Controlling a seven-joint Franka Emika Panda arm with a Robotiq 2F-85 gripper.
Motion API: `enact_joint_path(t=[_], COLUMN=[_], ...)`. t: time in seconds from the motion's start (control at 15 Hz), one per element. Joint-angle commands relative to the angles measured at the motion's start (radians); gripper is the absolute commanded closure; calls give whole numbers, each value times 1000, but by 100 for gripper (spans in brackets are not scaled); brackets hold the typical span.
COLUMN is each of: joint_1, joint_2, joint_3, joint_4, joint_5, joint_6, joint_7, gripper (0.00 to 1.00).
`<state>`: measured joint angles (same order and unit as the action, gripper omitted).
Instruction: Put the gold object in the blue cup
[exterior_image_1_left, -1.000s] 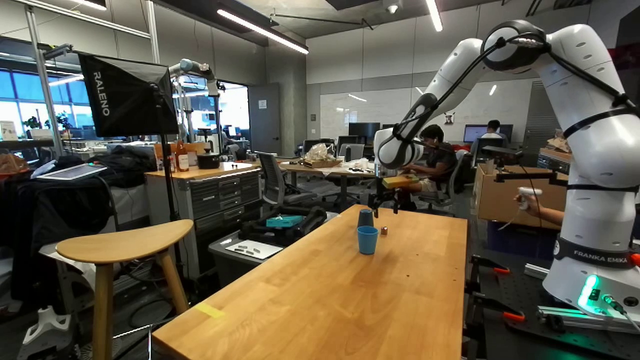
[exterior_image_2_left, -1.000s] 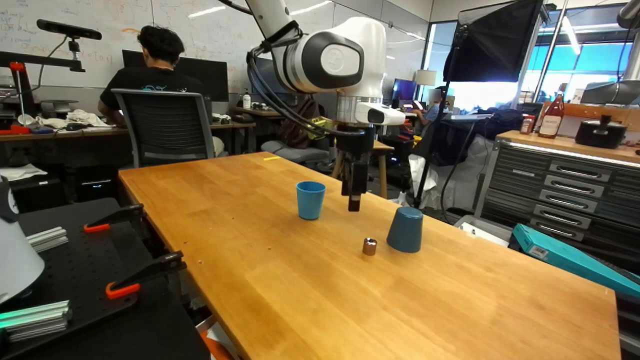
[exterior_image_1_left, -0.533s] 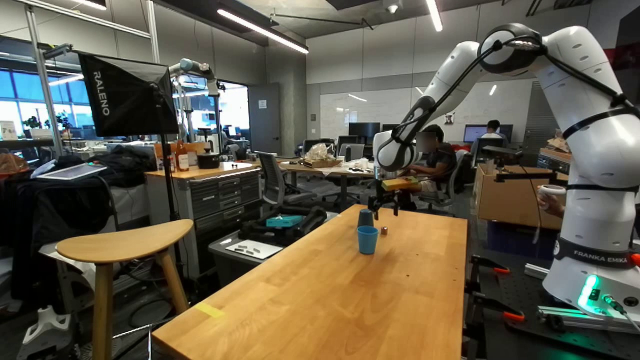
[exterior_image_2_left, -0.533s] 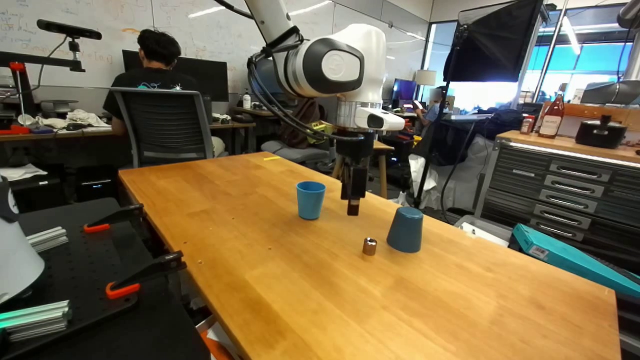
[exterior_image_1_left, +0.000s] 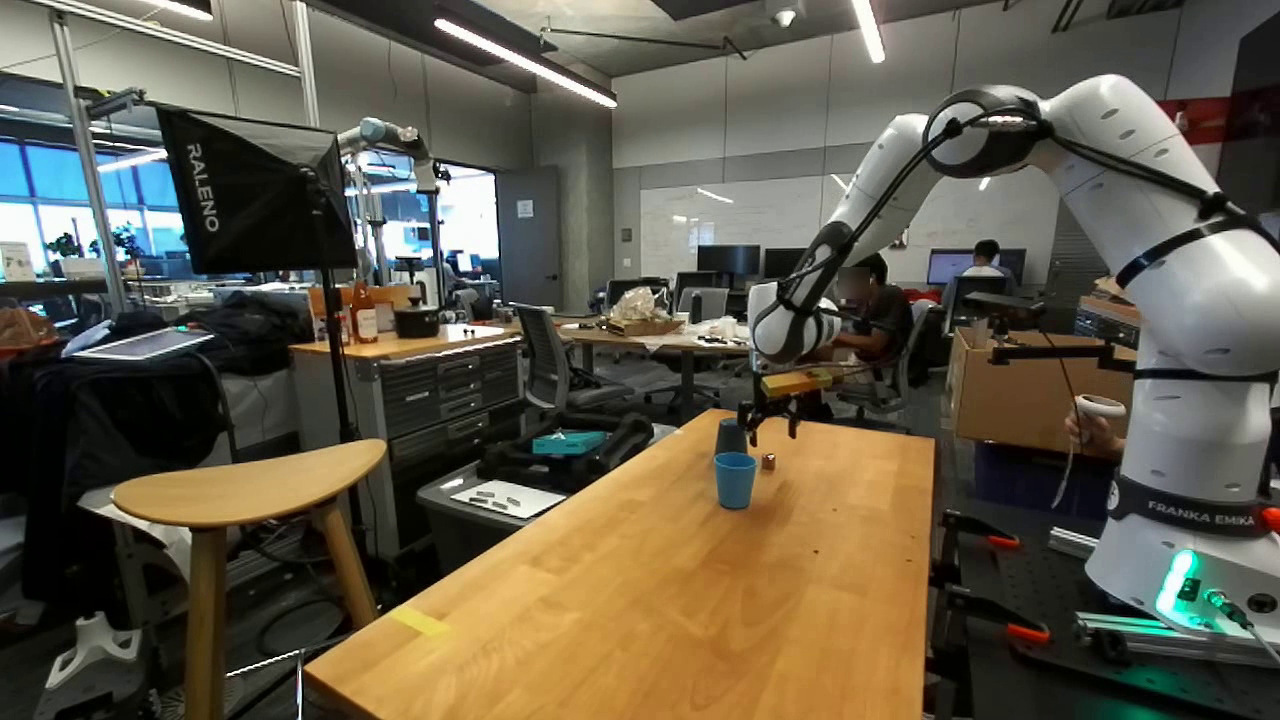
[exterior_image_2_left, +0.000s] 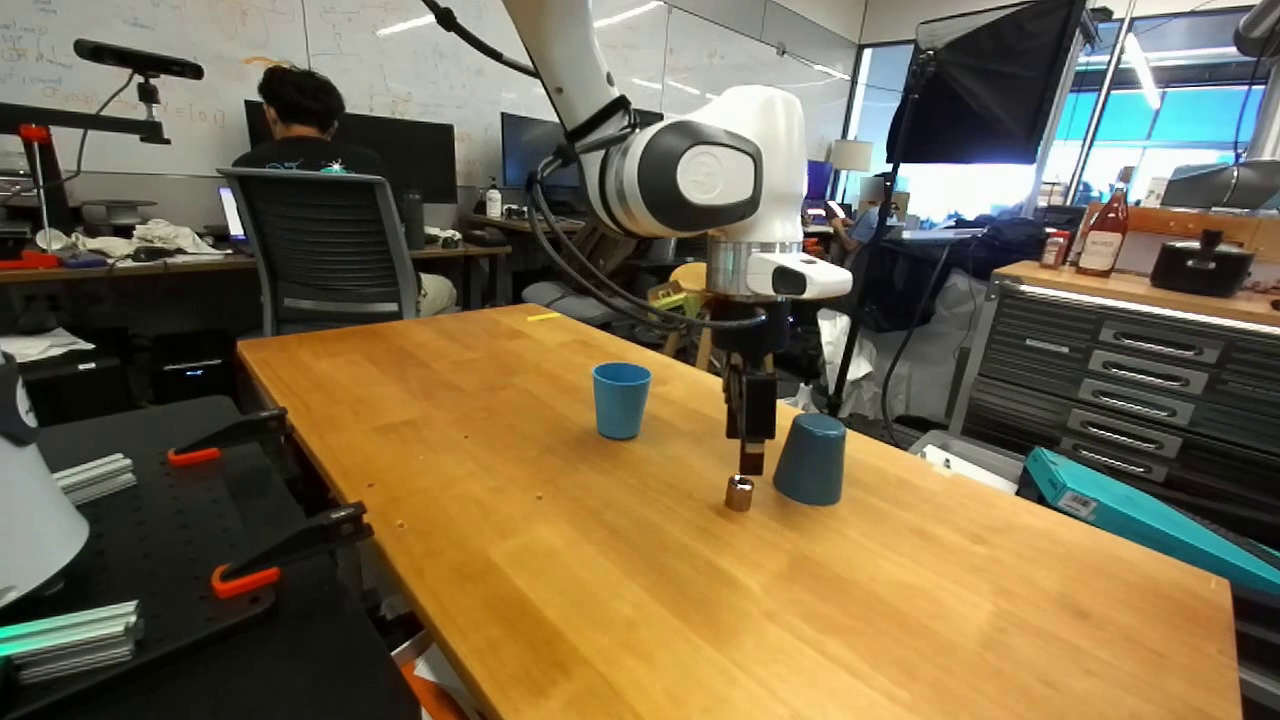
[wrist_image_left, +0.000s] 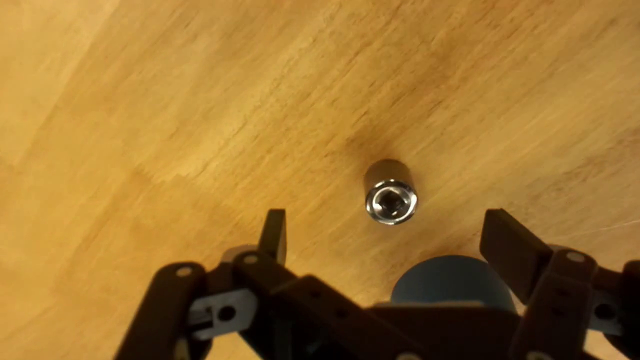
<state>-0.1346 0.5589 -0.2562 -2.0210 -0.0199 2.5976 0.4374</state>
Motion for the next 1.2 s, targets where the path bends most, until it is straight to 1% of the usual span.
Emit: enact_joint_path(t=[0.0,0.2,0.27,0.33,0.4,0.47,0.53,0.87,0.93,1.0,1.13], joint_1=[16,17,18,17,17,17,17,20,17,14,12], joint_2=[83,123,139,148,158,166,174,159,154,145,128], joint_3=[-16,-10,-11,-11,-10,-13,-14,-16,-13,-8,-2], joint_4=[39,46,57,62,72,80,87,89,89,85,78], joint_5=[31,59,72,85,99,110,121,158,166,173,183], joint_6=[64,115,133,150,159,162,165,96,77,55,20], joint_7=[32,44,49,49,52,56,57,72,75,75,73], gripper=[0,0,25,27,34,44,51,88,92,87,87])
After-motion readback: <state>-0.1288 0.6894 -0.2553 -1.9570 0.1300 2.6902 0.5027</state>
